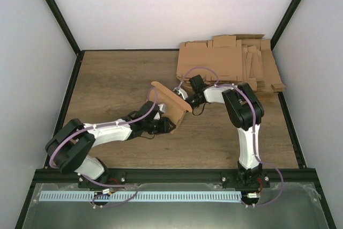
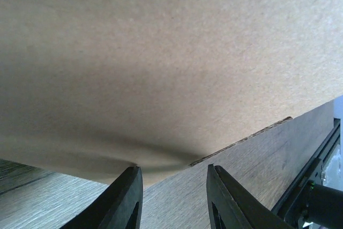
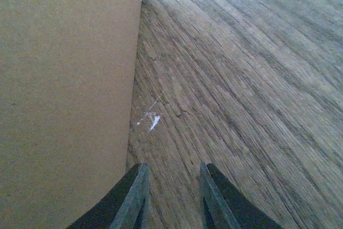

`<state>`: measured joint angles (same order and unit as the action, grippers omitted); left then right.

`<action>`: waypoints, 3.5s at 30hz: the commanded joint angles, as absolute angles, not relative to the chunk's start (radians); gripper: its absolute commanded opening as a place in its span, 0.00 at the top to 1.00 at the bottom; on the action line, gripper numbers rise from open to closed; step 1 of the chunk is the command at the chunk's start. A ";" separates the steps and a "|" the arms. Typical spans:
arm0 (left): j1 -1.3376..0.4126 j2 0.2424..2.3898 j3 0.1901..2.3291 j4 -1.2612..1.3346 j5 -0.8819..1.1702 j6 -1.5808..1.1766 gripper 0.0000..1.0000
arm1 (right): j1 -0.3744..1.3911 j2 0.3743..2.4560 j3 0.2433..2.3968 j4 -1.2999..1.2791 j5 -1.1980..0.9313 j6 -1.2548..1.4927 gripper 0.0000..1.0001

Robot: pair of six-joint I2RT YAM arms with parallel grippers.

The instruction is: Fold the paper box

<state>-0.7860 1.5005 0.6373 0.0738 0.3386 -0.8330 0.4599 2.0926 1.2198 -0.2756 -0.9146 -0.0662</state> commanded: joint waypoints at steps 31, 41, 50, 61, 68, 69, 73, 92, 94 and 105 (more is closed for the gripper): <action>-0.791 1.249 0.562 -0.231 0.097 -0.707 0.63 | 0.460 1.975 1.242 -0.288 -0.839 -0.056 0.67; -0.611 1.110 0.636 -0.399 0.072 -0.601 0.62 | 0.479 1.951 1.256 -0.314 -0.825 -0.062 0.66; -0.350 1.058 0.643 -0.335 0.257 -0.565 0.57 | 0.500 1.921 1.276 -0.342 -0.811 -0.067 0.66; -0.250 1.051 0.673 -0.205 0.445 -0.621 0.40 | 0.523 1.867 1.319 -0.397 -0.798 -0.059 0.65; -0.250 1.099 0.675 -0.137 0.519 -0.652 0.42 | 0.559 1.843 1.313 -0.399 -0.785 -0.042 0.64; -0.250 1.105 0.675 -0.124 0.529 -0.657 0.42 | 0.564 1.839 1.313 -0.399 -0.782 -0.039 0.64; -0.250 1.149 0.667 -0.090 0.574 -0.673 0.47 | 0.574 1.834 1.310 -0.400 -0.782 -0.030 0.64; -0.250 1.199 0.636 -0.079 0.585 -0.675 0.59 | 0.581 1.747 1.368 -0.464 -0.561 0.026 0.60; -0.250 1.187 0.644 -0.104 0.567 -0.658 0.59 | 0.582 1.715 1.377 -0.473 -0.488 0.043 0.60; -0.250 1.068 0.733 -0.291 0.354 -0.536 0.59 | 0.699 1.628 1.477 -0.649 -0.350 0.014 0.50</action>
<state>-0.2550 1.0943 0.6849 -0.2424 0.4187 -0.5888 0.6018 1.6260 1.4117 -0.5224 -0.4450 0.0399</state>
